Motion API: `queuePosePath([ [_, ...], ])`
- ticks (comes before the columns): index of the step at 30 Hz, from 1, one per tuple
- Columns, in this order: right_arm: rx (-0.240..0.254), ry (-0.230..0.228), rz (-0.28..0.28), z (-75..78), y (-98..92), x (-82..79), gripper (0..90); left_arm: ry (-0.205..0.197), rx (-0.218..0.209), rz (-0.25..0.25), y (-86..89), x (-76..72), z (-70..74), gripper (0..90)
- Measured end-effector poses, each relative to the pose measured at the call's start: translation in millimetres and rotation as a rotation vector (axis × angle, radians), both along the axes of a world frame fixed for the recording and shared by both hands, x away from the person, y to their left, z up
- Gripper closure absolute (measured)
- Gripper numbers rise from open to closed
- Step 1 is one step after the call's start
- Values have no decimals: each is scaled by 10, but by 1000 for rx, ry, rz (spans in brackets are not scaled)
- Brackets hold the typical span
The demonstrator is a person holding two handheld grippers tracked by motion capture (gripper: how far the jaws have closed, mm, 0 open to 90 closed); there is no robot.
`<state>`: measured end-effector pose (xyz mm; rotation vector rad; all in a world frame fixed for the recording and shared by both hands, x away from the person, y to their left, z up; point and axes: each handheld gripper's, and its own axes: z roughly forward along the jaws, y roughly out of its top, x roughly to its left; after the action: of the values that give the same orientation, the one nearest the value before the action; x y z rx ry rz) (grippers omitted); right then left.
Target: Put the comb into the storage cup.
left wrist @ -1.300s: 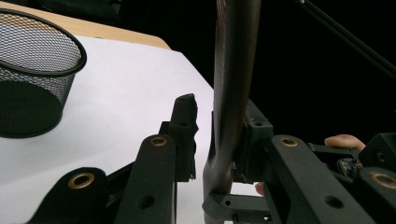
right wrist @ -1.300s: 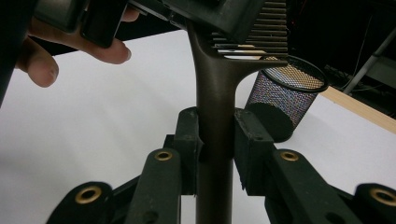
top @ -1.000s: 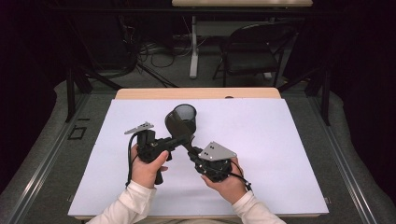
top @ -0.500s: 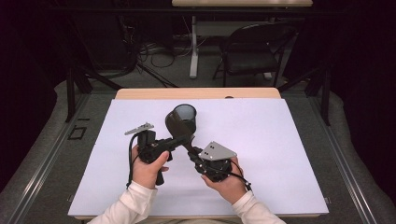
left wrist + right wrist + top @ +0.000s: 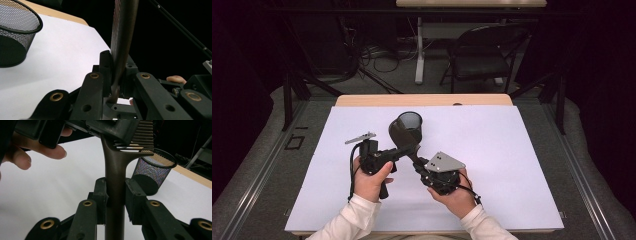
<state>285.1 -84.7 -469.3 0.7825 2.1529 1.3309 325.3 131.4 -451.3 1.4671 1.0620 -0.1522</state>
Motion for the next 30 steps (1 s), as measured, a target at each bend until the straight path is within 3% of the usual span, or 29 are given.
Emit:
queuePosePath([
  [30,-4,0,2,-5,6,-1,726,21,-3,14,6,-9,-5,834],
])
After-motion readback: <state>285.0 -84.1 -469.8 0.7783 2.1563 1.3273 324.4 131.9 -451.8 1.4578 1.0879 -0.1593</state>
